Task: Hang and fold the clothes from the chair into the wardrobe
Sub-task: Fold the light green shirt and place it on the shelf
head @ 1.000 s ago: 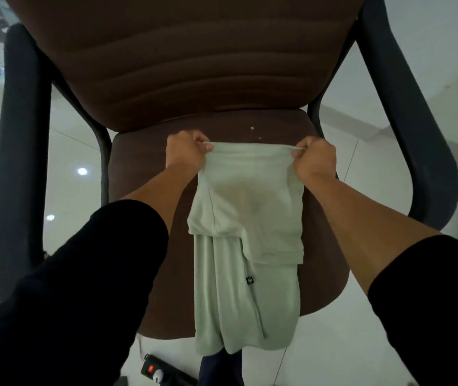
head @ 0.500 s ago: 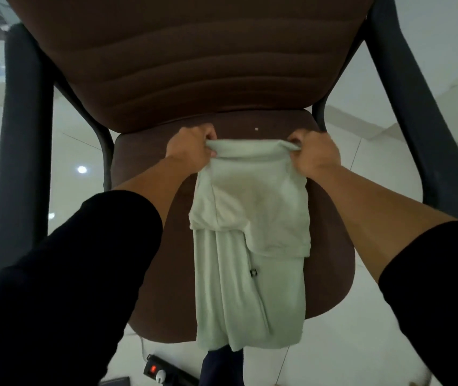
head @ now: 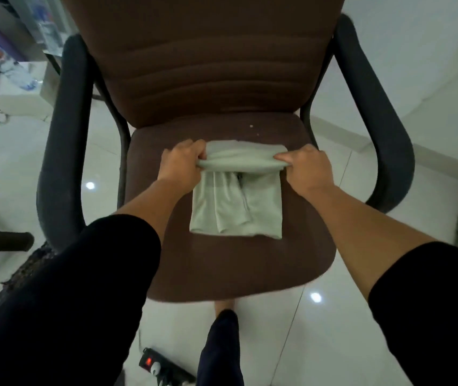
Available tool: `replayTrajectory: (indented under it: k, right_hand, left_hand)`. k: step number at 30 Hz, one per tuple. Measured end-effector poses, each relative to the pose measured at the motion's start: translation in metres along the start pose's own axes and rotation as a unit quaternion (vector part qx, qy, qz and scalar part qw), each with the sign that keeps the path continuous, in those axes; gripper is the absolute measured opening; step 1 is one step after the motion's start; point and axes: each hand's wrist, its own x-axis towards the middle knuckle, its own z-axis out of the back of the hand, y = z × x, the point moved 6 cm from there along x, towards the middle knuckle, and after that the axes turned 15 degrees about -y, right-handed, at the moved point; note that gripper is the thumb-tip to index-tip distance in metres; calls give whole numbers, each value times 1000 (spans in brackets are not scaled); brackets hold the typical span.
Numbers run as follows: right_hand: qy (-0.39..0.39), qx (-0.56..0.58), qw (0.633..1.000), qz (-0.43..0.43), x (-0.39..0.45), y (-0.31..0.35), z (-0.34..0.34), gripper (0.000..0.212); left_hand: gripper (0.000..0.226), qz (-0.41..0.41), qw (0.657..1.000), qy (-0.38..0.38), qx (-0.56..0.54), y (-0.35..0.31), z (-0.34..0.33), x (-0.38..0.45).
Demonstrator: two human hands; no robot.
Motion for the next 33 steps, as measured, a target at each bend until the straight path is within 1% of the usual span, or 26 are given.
replayTrajectory:
  k: [1,3,4,5,7,9,10,12,15,17,19,21,24,26,29,33]
  right_hand:
    - [34,-14,999,20,-23,1,-10,46]
    - [112,-24,993,41,-71,3,-33,41]
    - [146,-15,989,28,-91,1,-44,41]
    - [168,9,986,-4,-106,-1,-53,46]
    - [178,86,977,-80,-120,-5,-70,61]
    - [189,137,964,-130,-119,-3,-84,77]
    - [190,153,958,-149,-115,-2,-90,83]
    - [176,172,954,-171,-104,1,-101,93]
    - [138,168,959,-183,-87,6,-114,103]
    - [126,166,959,-189,-78,8,-121,109]
    - [132,183,954,-199,-71,8,-127,114]
    - [161,201,945,-201,-66,8,-133,115]
    - [181,242,928,-220,-64,11,-136,106]
    - [169,244,926,-234,-62,12,-129,99]
    - [140,243,928,-245,-55,14,-103,95]
    - [93,264,931,-236,-52,16,-43,93]
  left_hand:
    - [20,5,999,34,20,1,-10,-26]
    - [18,38,989,132,54,9,-35,-75]
    - [23,66,980,176,60,15,-46,-96]
    - [32,104,973,201,47,21,-56,-113]
    - [59,177,965,192,-4,29,-68,-126]
    - [86,193,964,183,-11,28,-78,-123]
    - [95,190,964,186,-6,26,-83,-118]
    - [108,179,966,188,-9,23,-93,-104]
    - [120,169,967,180,-55,18,-103,-83]
    - [127,184,961,192,-81,18,-110,-75]
    - [131,206,951,212,-94,21,-115,-70]
    - [133,203,948,226,-97,22,-119,-65]
    - [134,195,943,239,-121,19,-119,-59]
    - [132,201,942,230,-136,16,-110,-57]
    - [126,202,947,205,-145,9,-86,-46]
    - [121,160,957,191,-148,-17,-39,-30]
